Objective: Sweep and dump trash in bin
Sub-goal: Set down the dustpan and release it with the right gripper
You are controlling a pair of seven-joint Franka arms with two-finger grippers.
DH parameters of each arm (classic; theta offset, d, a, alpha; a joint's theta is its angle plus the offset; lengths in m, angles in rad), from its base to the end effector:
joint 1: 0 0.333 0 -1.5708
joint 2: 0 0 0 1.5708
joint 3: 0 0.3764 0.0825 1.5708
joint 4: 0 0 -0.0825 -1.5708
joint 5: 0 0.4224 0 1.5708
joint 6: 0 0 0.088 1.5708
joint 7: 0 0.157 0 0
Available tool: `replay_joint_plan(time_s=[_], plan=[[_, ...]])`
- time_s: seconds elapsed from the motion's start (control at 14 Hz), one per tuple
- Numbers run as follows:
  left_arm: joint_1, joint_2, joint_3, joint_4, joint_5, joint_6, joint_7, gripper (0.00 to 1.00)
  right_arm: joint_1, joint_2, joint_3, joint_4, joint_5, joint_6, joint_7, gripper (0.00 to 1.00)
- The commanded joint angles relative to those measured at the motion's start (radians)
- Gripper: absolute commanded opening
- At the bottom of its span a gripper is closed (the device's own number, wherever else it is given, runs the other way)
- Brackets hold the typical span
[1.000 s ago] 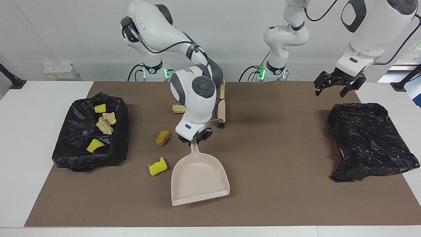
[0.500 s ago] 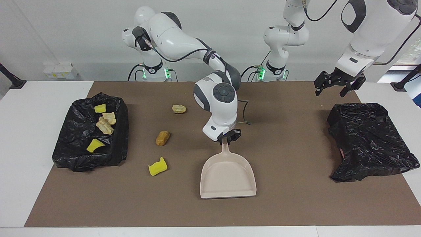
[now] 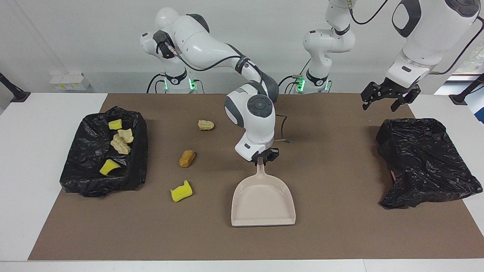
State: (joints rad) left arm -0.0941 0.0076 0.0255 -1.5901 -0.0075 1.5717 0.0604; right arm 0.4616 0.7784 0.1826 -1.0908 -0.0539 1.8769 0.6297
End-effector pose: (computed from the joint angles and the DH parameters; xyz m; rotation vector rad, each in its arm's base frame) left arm 0.5922 -0.0419 0.6206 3.1276 -0.2018 -0.0408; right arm 0.7018 0.4620 0.3477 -3.0688 0.0347 0.0458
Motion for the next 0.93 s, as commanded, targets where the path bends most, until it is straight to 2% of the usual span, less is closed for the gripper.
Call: replay_joint_plan(time_s=[0.0, 0.07, 0.36, 0.43, 0.64, 0.86], plan=[[0.011, -0.008, -0.007, -0.011, 0.001, 0.011, -0.002, 1.00, -0.005, -0.011, 0.003, -0.026, 0.009, 0.028, 0.030, 0.47], [0.011, -0.008, -0.007, -0.011, 0.001, 0.011, -0.002, 1.00, -0.003, -0.016, 0.003, -0.027, 0.003, 0.036, 0.031, 0.48], [0.011, -0.008, -0.007, -0.010, 0.001, 0.011, -0.002, 1.00, -0.006, -0.112, 0.003, -0.069, 0.006, 0.015, 0.033, 0.77], [0.011, -0.008, -0.007, -0.011, 0.001, 0.011, -0.001, 1.00, -0.012, -0.169, 0.003, -0.124, 0.025, 0.015, 0.030, 1.00], [0.011, -0.008, -0.007, -0.011, 0.001, 0.011, -0.002, 1.00, -0.044, -0.376, 0.003, -0.317, 0.127, -0.073, 0.030, 1.00], [0.011, -0.008, -0.007, -0.011, 0.001, 0.011, -0.002, 1.00, -0.028, -0.583, 0.005, -0.544, 0.138, -0.128, 0.050, 1.00]])
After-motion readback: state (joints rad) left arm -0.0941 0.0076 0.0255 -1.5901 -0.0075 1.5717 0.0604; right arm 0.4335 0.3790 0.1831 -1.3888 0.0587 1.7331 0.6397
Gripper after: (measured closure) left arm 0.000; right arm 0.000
